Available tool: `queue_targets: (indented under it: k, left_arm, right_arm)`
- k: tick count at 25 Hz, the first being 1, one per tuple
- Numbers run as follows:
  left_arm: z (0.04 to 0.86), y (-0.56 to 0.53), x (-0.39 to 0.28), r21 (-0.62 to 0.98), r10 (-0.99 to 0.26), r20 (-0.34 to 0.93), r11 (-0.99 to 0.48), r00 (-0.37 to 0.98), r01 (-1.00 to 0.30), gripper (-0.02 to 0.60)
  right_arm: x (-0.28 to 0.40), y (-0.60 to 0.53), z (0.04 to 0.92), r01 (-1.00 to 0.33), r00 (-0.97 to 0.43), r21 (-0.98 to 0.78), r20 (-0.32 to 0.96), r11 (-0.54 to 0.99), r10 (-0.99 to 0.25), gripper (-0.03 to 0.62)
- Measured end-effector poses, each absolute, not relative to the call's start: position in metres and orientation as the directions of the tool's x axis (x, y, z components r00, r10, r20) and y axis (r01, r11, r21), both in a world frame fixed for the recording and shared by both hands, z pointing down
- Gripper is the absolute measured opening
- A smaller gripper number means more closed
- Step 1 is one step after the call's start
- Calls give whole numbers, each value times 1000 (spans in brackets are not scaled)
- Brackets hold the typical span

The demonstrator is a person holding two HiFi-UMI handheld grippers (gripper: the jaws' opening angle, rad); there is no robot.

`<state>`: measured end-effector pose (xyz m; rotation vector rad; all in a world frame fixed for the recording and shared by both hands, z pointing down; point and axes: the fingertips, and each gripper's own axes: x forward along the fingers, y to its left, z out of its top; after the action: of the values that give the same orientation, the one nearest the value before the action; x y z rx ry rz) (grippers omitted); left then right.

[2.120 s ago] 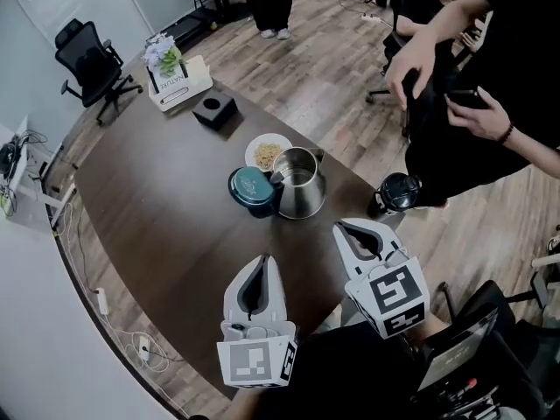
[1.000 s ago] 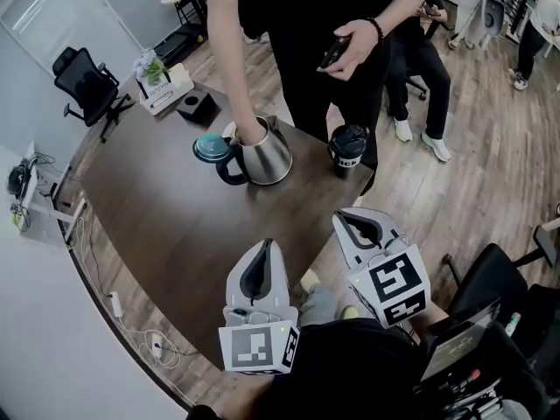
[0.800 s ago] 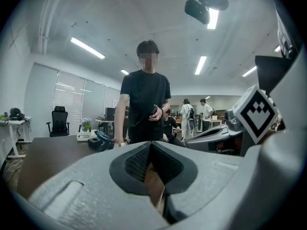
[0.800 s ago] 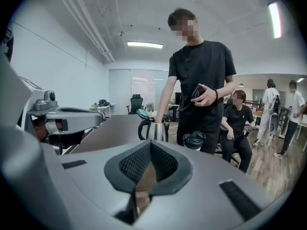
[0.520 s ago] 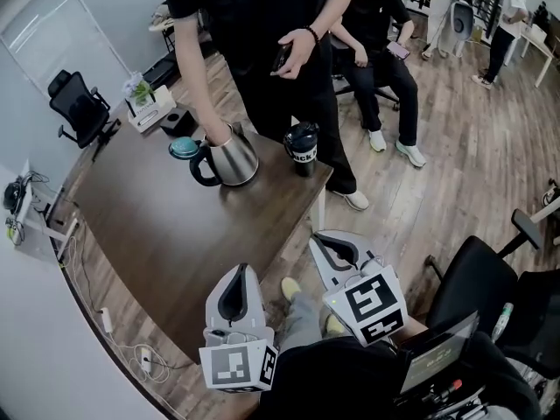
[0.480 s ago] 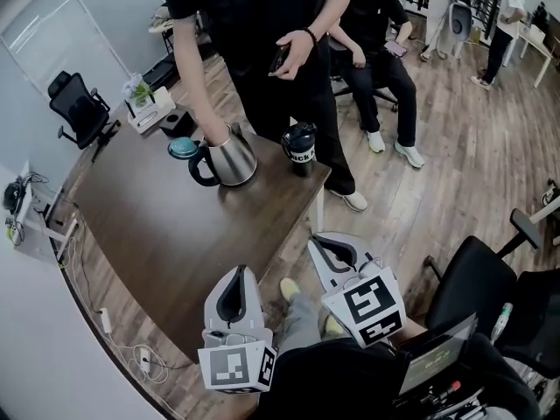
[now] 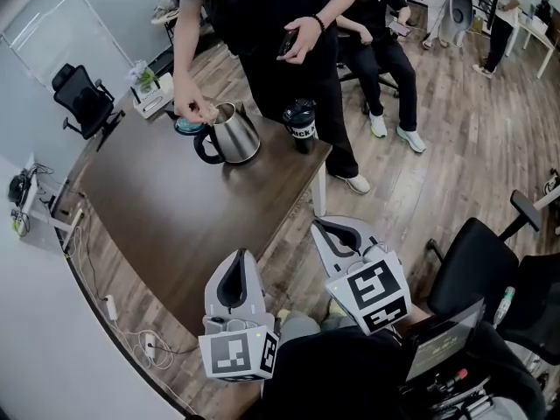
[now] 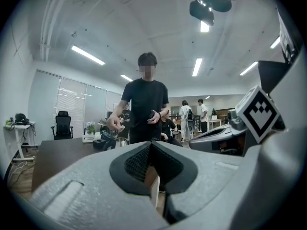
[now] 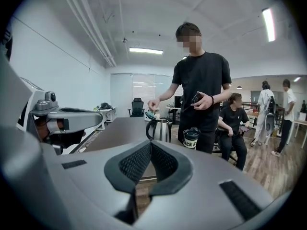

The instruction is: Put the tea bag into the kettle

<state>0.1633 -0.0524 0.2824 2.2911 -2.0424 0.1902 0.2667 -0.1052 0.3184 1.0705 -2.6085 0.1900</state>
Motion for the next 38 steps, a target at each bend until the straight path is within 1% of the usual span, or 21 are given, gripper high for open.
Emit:
queue_targets:
  k: [8, 19, 31, 38]
  left_arm:
    - [276, -34, 141, -30, -984, 128, -130, 125, -991, 5]
    - [270, 23, 64, -32, -985, 120, -131, 126, -991, 5]
    - [276, 90, 0, -17, -987, 90, -137, 135, -990, 5]
    - [283, 102, -8, -12, -988, 97, -124, 122, -992, 5]
  right_arm:
    - [241, -87, 308, -705, -667, 8, 330, 709, -668, 9]
    - [164, -28, 303, -710, -657, 18, 342, 704, -672, 9]
    - [100, 39, 306, -709, -644, 71, 340, 702, -685, 10]
    - [90, 47, 312, -705, -650, 71, 334, 706, -683, 9]
